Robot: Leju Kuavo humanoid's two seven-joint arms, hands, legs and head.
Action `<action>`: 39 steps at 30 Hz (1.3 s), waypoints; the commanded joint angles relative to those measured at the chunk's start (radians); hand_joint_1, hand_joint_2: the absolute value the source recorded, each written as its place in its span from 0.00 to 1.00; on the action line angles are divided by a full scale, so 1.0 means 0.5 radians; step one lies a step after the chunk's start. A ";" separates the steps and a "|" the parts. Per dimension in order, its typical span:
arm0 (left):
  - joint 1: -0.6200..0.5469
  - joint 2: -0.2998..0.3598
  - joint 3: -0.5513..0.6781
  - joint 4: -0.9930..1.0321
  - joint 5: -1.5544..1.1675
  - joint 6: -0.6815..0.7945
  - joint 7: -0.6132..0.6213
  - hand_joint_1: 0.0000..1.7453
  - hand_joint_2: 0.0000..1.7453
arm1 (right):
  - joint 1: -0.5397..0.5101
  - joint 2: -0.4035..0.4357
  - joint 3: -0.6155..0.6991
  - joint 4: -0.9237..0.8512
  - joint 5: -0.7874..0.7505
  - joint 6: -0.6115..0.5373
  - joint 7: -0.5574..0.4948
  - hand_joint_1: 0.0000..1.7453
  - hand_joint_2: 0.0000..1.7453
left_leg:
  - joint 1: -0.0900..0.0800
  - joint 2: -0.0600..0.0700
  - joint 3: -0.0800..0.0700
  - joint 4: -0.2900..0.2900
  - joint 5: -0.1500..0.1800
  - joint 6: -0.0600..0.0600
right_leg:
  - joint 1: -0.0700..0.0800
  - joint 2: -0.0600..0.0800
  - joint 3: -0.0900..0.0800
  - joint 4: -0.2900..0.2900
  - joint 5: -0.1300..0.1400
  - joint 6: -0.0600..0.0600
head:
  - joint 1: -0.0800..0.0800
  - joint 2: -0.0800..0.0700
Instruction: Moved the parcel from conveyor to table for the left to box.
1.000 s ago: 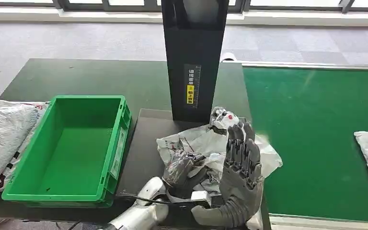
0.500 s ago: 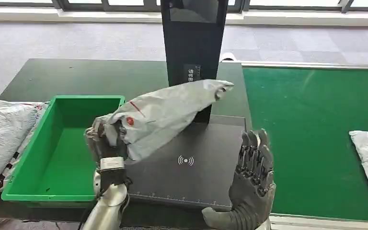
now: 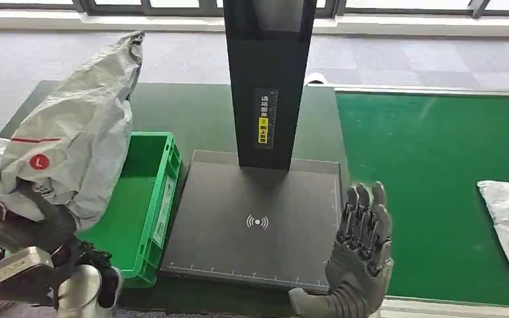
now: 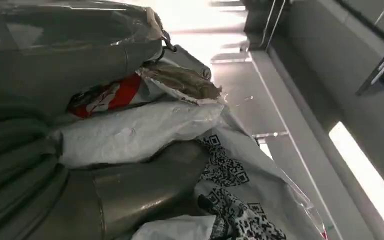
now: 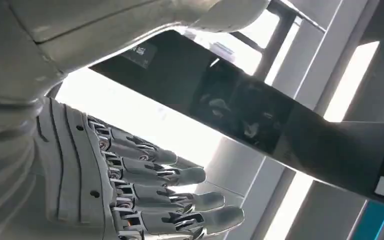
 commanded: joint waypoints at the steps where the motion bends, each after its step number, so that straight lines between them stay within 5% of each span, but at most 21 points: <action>1: 0.020 -0.005 0.184 -0.057 -0.004 -0.006 -0.065 1.00 1.00 | 0.015 -0.017 -0.080 -0.004 0.002 0.005 -0.008 0.00 1.00 | 0.000 0.002 0.003 -0.004 0.002 0.001 | 0.000 0.002 0.003 -0.004 0.003 -0.001 | 0.001 0.000; 15: -0.083 -0.056 0.375 0.125 -0.097 -0.006 -0.065 1.00 1.00 | 0.055 0.051 -0.129 -0.034 0.099 0.005 -0.008 0.00 1.00 | 0.000 0.000 0.005 -0.006 0.003 0.000 | 0.001 0.000 0.005 -0.006 0.003 -0.002 | 0.001 0.000; 25: -0.390 0.020 0.355 1.148 -0.337 -0.006 -0.065 1.00 1.00 | 0.045 0.069 -0.154 -0.009 0.110 0.005 -0.008 0.00 1.00 | -0.001 -0.009 0.007 -0.009 0.007 0.001 | -0.001 -0.009 0.009 -0.008 0.004 -0.001 | 0.001 0.000; 39: -0.377 -0.022 0.373 1.159 -0.422 -0.006 -0.065 1.00 1.00 | -0.006 0.029 -0.124 0.030 0.015 0.005 -0.008 0.00 1.00 | -0.003 -0.004 0.012 -0.005 0.005 0.001 | -0.002 -0.007 0.013 -0.004 0.004 -0.002 | 0.001 0.000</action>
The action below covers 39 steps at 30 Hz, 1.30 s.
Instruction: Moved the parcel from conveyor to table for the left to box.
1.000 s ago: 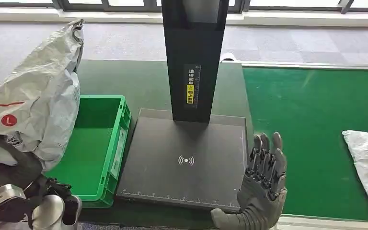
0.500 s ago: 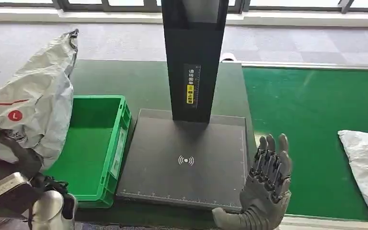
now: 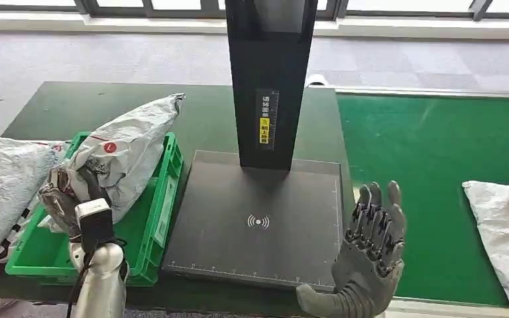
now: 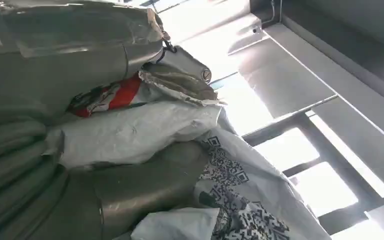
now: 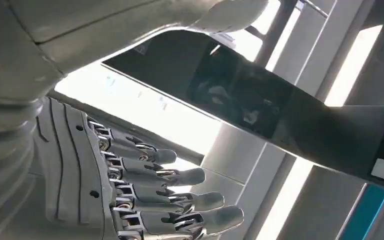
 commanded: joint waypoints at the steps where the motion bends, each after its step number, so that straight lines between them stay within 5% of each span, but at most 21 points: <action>1: -0.012 0.011 0.059 0.238 -0.004 -0.001 -0.065 1.00 1.00 | -0.057 -0.047 -0.028 0.063 -0.036 0.005 -0.002 0.00 1.00 | 0.000 0.002 0.002 -0.004 0.003 0.001 | 0.000 0.001 0.002 -0.003 0.004 -0.001 | 0.000 0.000; 8: -0.007 -0.013 0.107 0.184 -0.028 -0.001 -0.065 1.00 1.00 | -0.092 -0.114 -0.013 0.059 -0.133 0.005 -0.002 0.00 1.00 | 0.000 0.005 0.009 -0.007 0.007 0.002 | 0.000 0.003 0.008 -0.008 0.007 -0.001 | 0.000 0.000; 9: 0.017 -0.052 0.145 0.082 -0.063 -0.001 -0.065 0.00 1.00 | -0.097 -0.112 -0.015 0.060 -0.139 0.005 -0.002 0.00 1.00 | 0.000 0.003 0.010 -0.004 0.005 0.002 | 0.000 0.002 0.009 -0.004 0.004 -0.001 | 0.000 0.000; 10: 0.028 -0.062 0.142 0.053 -0.019 -0.001 -0.065 0.00 1.00 | -0.096 -0.106 -0.019 0.058 -0.134 0.005 -0.002 0.00 1.00 | 0.000 0.005 0.008 -0.005 0.006 0.002 | 0.000 0.004 0.008 -0.005 0.007 -0.001 | 0.000 0.000; 11: 0.041 -0.059 0.126 0.039 -0.014 -0.001 -0.065 0.00 0.00 | -0.091 -0.101 -0.024 0.051 -0.127 0.005 -0.002 0.00 1.00 | 0.000 0.005 0.010 -0.003 0.004 0.002 | 0.000 0.004 0.010 -0.003 0.004 -0.001 | 0.000 0.000; 36: 0.111 -0.128 0.198 -0.163 -0.046 -0.001 -0.065 0.00 0.00 | -0.060 0.009 -0.063 0.063 0.023 0.005 -0.002 0.00 1.00 | 0.001 0.003 0.003 -0.001 0.002 -0.001 | 0.002 0.004 0.002 -0.001 0.001 -0.002 | 0.000 0.000; 38: 0.140 -0.134 0.184 -0.250 -0.003 -0.001 -0.065 0.00 0.00 | -0.036 0.045 -0.133 0.069 0.083 0.005 -0.002 0.00 1.00 | 0.002 0.005 0.003 -0.004 0.004 -0.001 | 0.003 0.006 0.001 -0.004 0.004 -0.003 | 0.000 0.000; 39: 0.439 -0.026 -0.264 -0.911 0.529 -0.001 -0.065 0.00 0.00 | 0.194 0.330 -0.944 0.313 0.367 0.005 -0.002 0.00 1.00 | 0.002 0.005 0.002 -0.004 0.004 -0.001 | 0.003 0.005 0.001 -0.005 0.004 -0.003 | 0.000 0.000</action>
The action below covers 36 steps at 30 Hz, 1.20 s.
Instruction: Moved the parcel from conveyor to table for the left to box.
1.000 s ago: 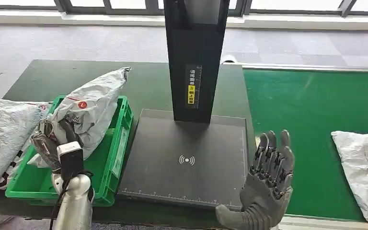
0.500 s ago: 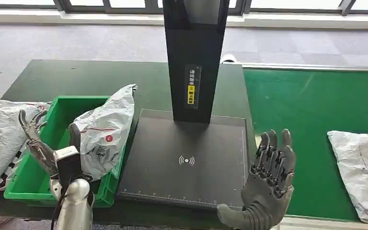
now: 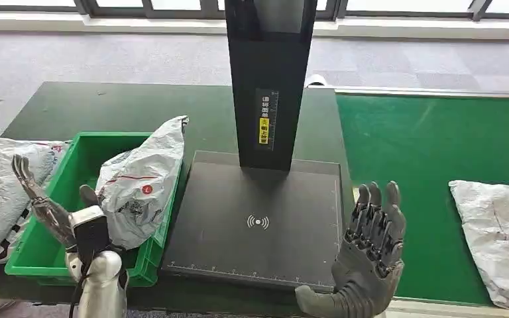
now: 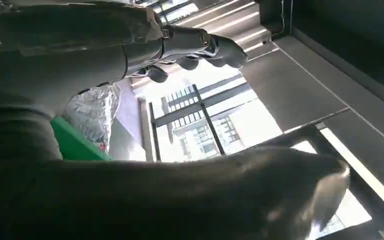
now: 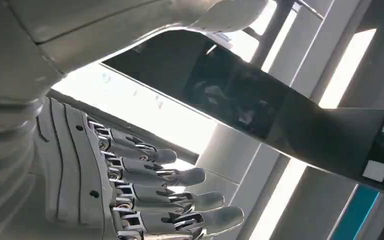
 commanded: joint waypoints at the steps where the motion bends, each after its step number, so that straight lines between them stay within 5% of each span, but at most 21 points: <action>1: 0.349 0.076 -0.349 -0.778 0.572 -0.002 -0.065 0.00 0.00 | 0.215 0.352 -0.944 0.313 0.347 0.005 0.004 0.00 1.00 | 0.001 0.003 -0.001 -0.002 0.002 0.001 | 0.001 0.003 -0.002 -0.002 0.003 -0.001 | 0.000 0.000; 3: 0.467 0.197 -0.575 -0.923 0.768 -0.053 -0.065 0.00 0.00 | 0.303 0.416 -1.300 0.288 0.447 0.005 0.072 0.00 1.00 | 0.004 -0.002 -0.003 -0.002 0.001 0.001 | 0.004 -0.001 0.000 -0.005 0.002 -0.001 | 0.000 0.000; 8: 0.710 0.254 -0.731 -1.099 0.733 -0.582 -0.065 0.00 0.00 | 0.408 0.584 -2.129 0.366 0.946 0.005 0.225 0.00 1.00 | 0.002 -0.011 -0.001 -0.003 -0.001 0.003 | 0.002 -0.009 0.004 -0.007 -0.003 0.000 | 0.000 0.000; 18: 0.710 0.254 -0.731 -1.099 0.733 -0.582 -0.065 0.00 0.00 | 0.408 0.584 -2.129 0.366 0.946 0.005 0.225 0.00 1.00 | 0.000 -0.004 -0.003 -0.002 -0.007 0.003 | 0.001 -0.003 -0.003 -0.005 -0.004 0.000 | 0.000 0.000; 23: 0.772 0.236 -0.817 -0.963 0.698 -1.061 -0.065 0.00 0.00 | 0.218 0.711 -2.748 0.574 1.418 0.005 0.265 0.00 1.00 | 0.000 -0.003 0.001 -0.006 -0.005 0.003 | 0.002 -0.001 0.001 -0.010 -0.003 -0.001 | 0.000 0.000; 26: 0.782 0.247 -0.852 -0.893 0.522 -1.161 -0.048 0.00 0.00 | 0.161 0.470 -2.927 0.961 1.610 0.046 0.485 0.00 1.00 | 0.000 -0.006 0.005 -0.010 -0.003 0.005 | 0.002 -0.004 0.007 -0.015 -0.002 0.001 | 0.000 0.000; 30: 0.773 0.319 -0.941 -0.919 0.342 -0.900 -0.065 0.00 0.00 | -0.109 0.061 -2.982 1.801 1.725 0.077 0.552 0.00 1.00 | 0.003 -0.002 0.007 -0.012 -0.003 0.008 | 0.004 0.000 0.012 -0.024 0.003 0.003 | 0.000 0.000; 34: 0.763 0.333 -0.953 -0.901 0.364 -0.909 -0.065 0.00 0.00 | -0.155 0.028 -2.971 1.927 1.733 0.045 0.562 0.00 1.00 | 0.000 0.002 0.002 -0.005 -0.007 0.008 | 0.000 0.005 0.006 -0.017 0.002 0.004 | 0.000 0.000; 36: 0.739 0.335 -0.925 -0.842 0.400 -0.913 -0.065 0.00 0.00 | -0.196 -0.068 -2.938 2.119 1.861 0.088 0.742 0.00 1.00 | -0.003 0.000 0.000 -0.002 -0.008 0.007 | -0.003 0.003 0.003 -0.012 -0.001 0.004 | 0.000 0.000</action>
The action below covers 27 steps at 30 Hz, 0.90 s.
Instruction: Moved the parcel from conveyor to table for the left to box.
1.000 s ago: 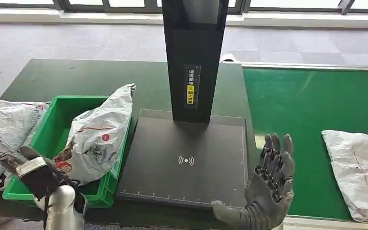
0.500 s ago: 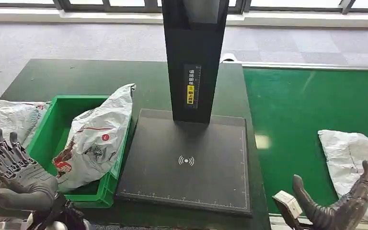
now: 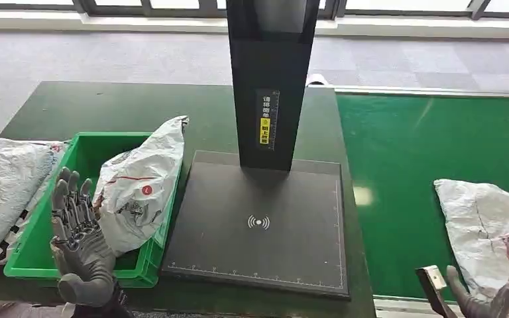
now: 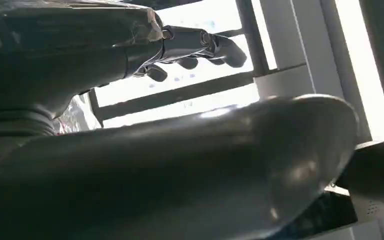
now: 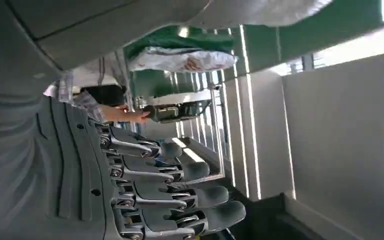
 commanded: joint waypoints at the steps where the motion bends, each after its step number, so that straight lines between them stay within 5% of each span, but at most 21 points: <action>1: -0.048 0.118 -0.065 0.204 0.069 -0.002 -0.063 0.00 0.00 | -0.295 -0.380 -0.171 1.044 0.175 0.021 0.236 0.00 1.00 | 0.002 0.001 0.007 -0.008 0.003 0.000 | 0.003 0.001 0.007 -0.009 0.004 -0.002 | 0.000 0.000; 5: -0.083 0.134 -0.065 0.230 0.087 -0.019 -0.063 0.00 0.00 | -0.369 -0.614 -0.221 1.441 0.207 -0.003 0.350 0.00 1.00 | 0.001 -0.003 0.005 -0.005 0.003 0.000 | 0.002 -0.003 0.005 -0.006 0.002 -0.001 | 0.000 0.000; 22: -0.072 0.170 -0.104 0.276 0.067 0.047 -0.063 0.00 0.00 | -0.435 -0.682 -0.267 1.577 0.145 0.012 0.344 0.00 1.00 | 0.001 0.002 0.003 -0.004 0.002 0.000 | 0.001 0.002 0.001 -0.004 0.002 -0.001 | 0.000 0.000; 27: -0.096 0.184 -0.150 0.323 0.069 0.111 -0.063 0.00 0.00 | -0.462 -0.798 -0.239 1.738 0.288 0.079 0.673 0.00 1.00 | 0.001 0.000 0.004 -0.006 0.003 0.001 | 0.001 0.000 0.003 -0.006 0.002 -0.001 | 0.000 0.000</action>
